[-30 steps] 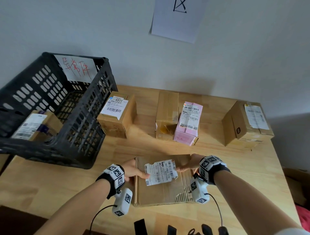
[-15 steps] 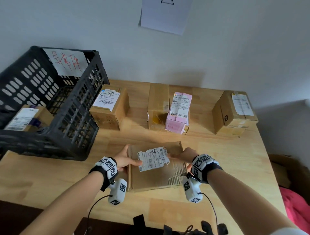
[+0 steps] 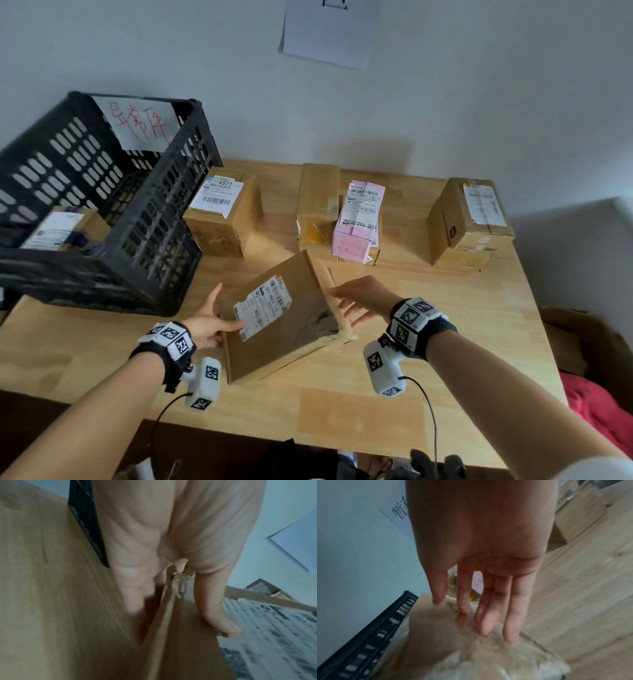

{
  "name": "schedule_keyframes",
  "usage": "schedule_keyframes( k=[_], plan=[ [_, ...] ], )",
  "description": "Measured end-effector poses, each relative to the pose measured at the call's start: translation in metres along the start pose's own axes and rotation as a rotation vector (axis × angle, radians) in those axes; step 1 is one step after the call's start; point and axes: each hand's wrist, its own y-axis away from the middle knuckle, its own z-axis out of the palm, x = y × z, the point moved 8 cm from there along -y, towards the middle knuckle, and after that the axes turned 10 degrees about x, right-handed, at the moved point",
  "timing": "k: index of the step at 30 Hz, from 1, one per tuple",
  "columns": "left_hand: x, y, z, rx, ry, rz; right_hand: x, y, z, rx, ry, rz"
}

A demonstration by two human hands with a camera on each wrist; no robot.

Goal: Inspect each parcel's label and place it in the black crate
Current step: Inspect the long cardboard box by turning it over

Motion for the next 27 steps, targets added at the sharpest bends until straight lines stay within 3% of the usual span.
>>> schedule_keyframes(
  k=[6, 8, 10, 13, 16, 19, 23, 27],
  plan=[
    [0.006, 0.013, -0.034, 0.192, -0.307, 0.094, -0.039, 0.003, 0.017, 0.118, 0.237, -0.384],
    [0.003, 0.013, -0.045, 0.274, -0.340, 0.138, -0.037, 0.000, 0.027, 0.116, 0.296, -0.337],
    [-0.003, 0.014, -0.048, 0.303, -0.275, 0.142, -0.024, -0.001, 0.046, -0.013, 0.265, -0.155],
    [-0.010, 0.024, -0.033, 0.173, -0.042, 0.038, -0.025, 0.002, 0.070, -0.125, 0.204, -0.092],
    [0.004, 0.043, -0.011, -0.052, 0.279, -0.027, -0.045, 0.002, 0.074, -0.064, 0.115, -0.164],
    [0.025, 0.059, 0.007, -0.224, 0.295, 0.023, -0.056, -0.001, 0.071, -0.049, 0.070, -0.182],
    [0.033, 0.056, 0.012, -0.186, 0.177, 0.101, -0.058, 0.000, 0.065, -0.037, 0.097, -0.221],
    [0.032, 0.048, 0.010, -0.147, 0.117, 0.094, -0.052, 0.000, 0.068, -0.026, 0.097, -0.235]
  ],
)
